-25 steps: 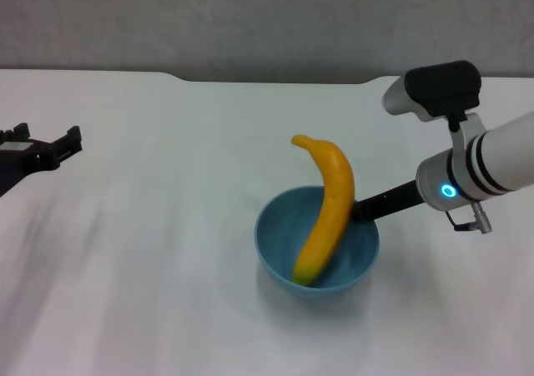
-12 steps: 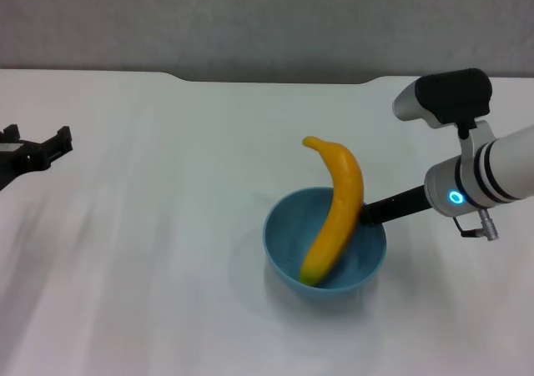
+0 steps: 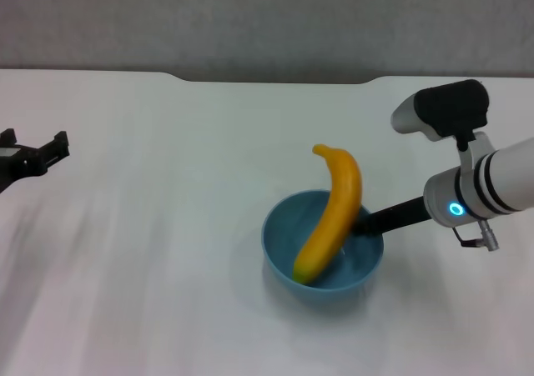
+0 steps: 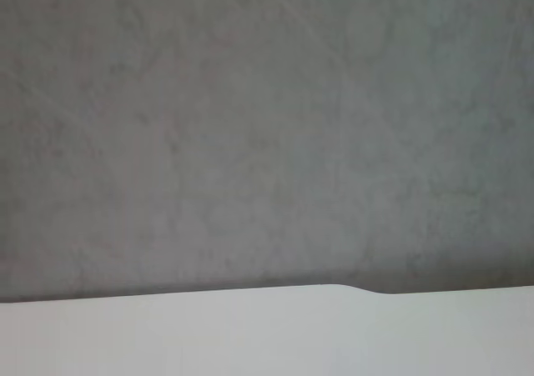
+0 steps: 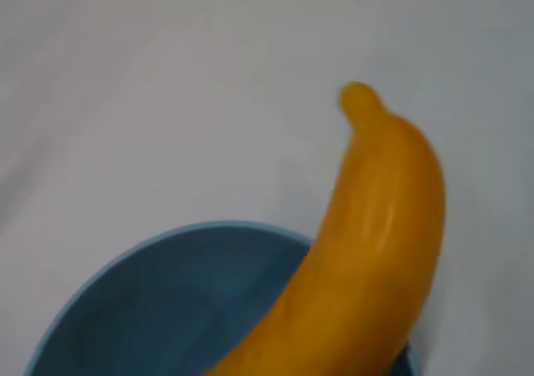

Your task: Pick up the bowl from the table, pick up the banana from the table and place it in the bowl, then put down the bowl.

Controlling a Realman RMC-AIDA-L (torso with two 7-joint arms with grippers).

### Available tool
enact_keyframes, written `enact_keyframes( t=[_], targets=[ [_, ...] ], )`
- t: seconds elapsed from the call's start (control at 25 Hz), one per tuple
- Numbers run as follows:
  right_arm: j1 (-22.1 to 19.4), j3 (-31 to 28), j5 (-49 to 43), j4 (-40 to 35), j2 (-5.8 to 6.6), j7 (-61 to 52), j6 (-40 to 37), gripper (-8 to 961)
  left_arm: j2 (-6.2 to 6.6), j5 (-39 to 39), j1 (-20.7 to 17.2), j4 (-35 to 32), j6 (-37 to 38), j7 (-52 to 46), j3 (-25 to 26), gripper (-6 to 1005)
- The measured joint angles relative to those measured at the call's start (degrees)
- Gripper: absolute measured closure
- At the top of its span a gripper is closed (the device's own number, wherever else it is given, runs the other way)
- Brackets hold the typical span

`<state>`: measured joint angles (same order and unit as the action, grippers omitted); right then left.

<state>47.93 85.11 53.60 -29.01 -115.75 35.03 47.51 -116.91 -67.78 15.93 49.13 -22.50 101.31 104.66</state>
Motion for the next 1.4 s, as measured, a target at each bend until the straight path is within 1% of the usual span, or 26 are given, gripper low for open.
enact_keyframes(
  t=[0.16,0.24,0.44,0.48,0.52,0.68,0.8,0.96,1.04,1.08,1.2,1.28,1.4],
  targets=[
    [-1.3,0.7,1.9,-2.0,0.04,1.4,0.6,780,0.02,0.0,-0.5,0.0,0.0,0.0,0.0,119],
    [-3.0,1.3,2.2,-5.0,0.12,1.5,1.1,766,0.02,0.0,-0.6,0.0,0.0,0.0,0.0,119],
    [-7.6,1.7,2.6,-11.9,0.44,1.0,2.8,529,0.11,1.1,-1.1,0.0,0.0,0.2,0.1,119],
    [-7.6,1.7,2.6,-11.9,0.44,1.0,2.8,487,0.11,1.3,-1.2,0.0,0.0,0.3,0.1,119],
    [-8.6,1.4,2.6,-13.3,0.52,0.8,3.7,445,0.12,1.5,-1.4,0.0,0.0,0.4,0.1,119],
    [-10.2,1.3,2.3,-15.6,0.60,0.9,4.5,278,0.14,1.5,-1.5,0.0,0.0,0.4,0.1,119],
    [-12.3,1.0,2.0,-18.5,0.69,1.2,4.3,56,0.20,1.5,-1.6,0.0,0.0,0.2,0.1,119],
    [-16.1,-0.9,1.1,-23.8,0.87,1.3,3.9,55,0.19,1.7,-1.9,0.0,-0.1,0.1,0.8,119],
    [-19.2,-2.1,0.6,-28.1,0.83,2.0,3.0,55,0.17,3.0,-2.3,0.0,-0.7,0.2,1.1,119],
    [-21.5,-2.7,0.7,-30.7,0.80,2.6,2.0,55,0.20,3.8,-2.5,0.0,-1.2,0.2,1.3,119],
    [-28.4,-2.6,4.3,-38.4,0.52,6.1,-4.2,56,0.26,8.0,-2.9,-0.6,-3.9,1.6,2.4,119],
    [-31.9,-1.1,8.6,-40.3,0.50,10.3,-9.7,57,0.26,11.1,-3.0,-2.2,-7.1,4.3,3.6,119],
    [-34.8,2.1,16.8,-40.5,0.43,19.7,-16.4,57,0.31,15.1,-2.8,-5.9,-12.4,9.5,5.7,119]
  ],
)
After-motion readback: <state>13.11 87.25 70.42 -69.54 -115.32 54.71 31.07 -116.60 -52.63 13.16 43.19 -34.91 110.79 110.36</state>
